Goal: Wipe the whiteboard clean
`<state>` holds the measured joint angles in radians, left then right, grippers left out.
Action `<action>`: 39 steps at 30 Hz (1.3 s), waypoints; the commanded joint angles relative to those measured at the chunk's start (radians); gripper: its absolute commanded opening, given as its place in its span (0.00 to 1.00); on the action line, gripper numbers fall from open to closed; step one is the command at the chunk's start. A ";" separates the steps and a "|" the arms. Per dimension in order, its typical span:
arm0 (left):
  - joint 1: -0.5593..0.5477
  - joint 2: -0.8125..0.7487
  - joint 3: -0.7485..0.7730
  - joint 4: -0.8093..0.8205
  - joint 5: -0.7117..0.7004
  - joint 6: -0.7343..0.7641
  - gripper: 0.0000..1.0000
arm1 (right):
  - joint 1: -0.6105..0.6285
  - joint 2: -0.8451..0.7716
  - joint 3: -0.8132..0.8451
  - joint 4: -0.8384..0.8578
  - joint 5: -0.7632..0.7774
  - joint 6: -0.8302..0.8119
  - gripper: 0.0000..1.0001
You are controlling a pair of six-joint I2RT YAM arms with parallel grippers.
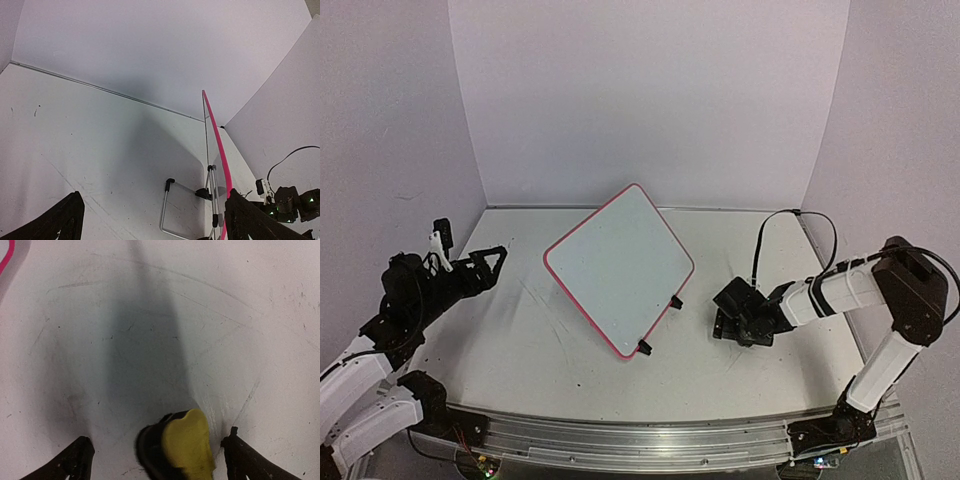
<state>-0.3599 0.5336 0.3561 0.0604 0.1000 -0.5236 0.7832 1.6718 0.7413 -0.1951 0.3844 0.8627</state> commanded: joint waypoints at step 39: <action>0.004 -0.139 -0.111 -0.145 -0.296 -0.075 1.00 | -0.039 -0.932 -0.100 -0.285 -0.151 -0.377 0.98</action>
<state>-0.3599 0.4231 0.2496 -0.0971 -0.1161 -0.5783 0.7429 0.7327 0.6373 -0.4957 0.2264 0.5112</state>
